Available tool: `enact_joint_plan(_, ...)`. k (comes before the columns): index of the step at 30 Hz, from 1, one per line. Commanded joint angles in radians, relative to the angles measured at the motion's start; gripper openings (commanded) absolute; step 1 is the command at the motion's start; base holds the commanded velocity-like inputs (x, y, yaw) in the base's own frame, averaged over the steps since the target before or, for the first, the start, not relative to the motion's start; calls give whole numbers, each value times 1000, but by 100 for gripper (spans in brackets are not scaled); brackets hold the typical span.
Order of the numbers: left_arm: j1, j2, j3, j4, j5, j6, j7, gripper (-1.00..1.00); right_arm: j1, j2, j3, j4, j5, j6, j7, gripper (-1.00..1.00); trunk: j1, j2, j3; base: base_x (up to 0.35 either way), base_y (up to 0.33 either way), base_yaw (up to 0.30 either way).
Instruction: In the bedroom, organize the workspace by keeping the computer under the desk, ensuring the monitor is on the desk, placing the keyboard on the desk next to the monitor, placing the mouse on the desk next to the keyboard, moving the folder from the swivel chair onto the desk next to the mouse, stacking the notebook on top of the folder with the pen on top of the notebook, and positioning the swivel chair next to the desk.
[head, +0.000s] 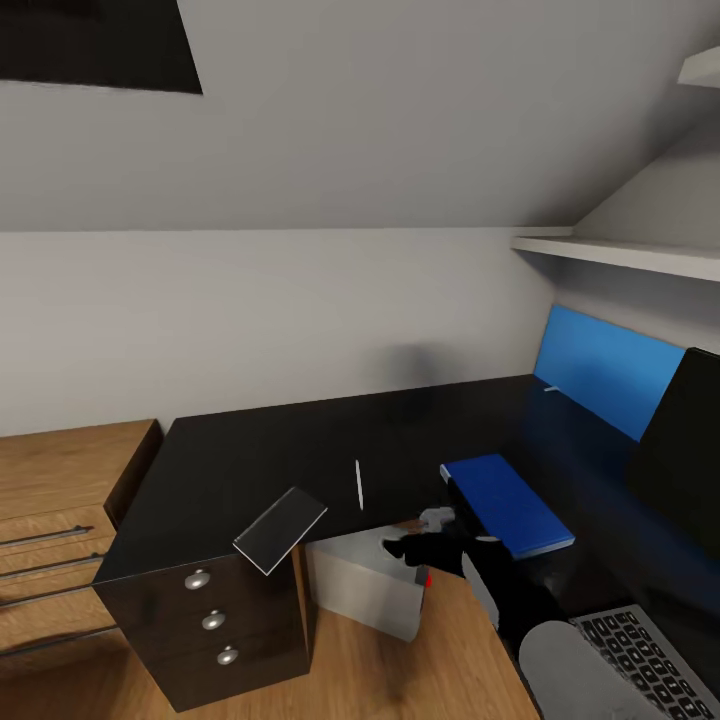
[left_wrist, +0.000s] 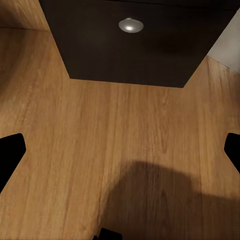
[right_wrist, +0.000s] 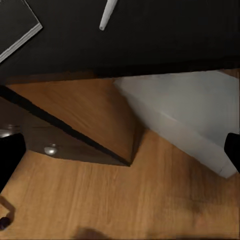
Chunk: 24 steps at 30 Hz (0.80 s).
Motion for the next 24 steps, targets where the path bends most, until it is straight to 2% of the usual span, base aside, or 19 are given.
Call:
enact_joint_plan(1, 1, 0, 0, -2, 8, 0, -3, 100, -1, 19, 4, 58, 32, -49, -7, 100, 0, -1, -1, 0, 0, 0)
enact_joint_plan(7, 1, 0, 0, -1, 9, 0, -2, 100, -1, 56, 9, 258, 138, -266, -58, 100, 0, -1, -1, 0, 0, 0)
enact_joint_plan(13, 1, 0, 1, -2, 9, 0, -2, 100, 0, 85, 9, 444, 186, -479, -158, 100, 0, -1, -1, 0, 0, 0)
enact_joint_plan(18, 1, 1, 1, -1, 9, 0, -2, 100, -1, 97, 8, 542, 195, -554, -210, 100, 0, -1, -1, 0, 0, 0)
enact_joint_plan(24, 1, 1, 2, -1, 9, 0, -2, 100, 1, 99, 5, 601, 196, -597, -233, 100, 0, -1, -1, 0, 0, 0)
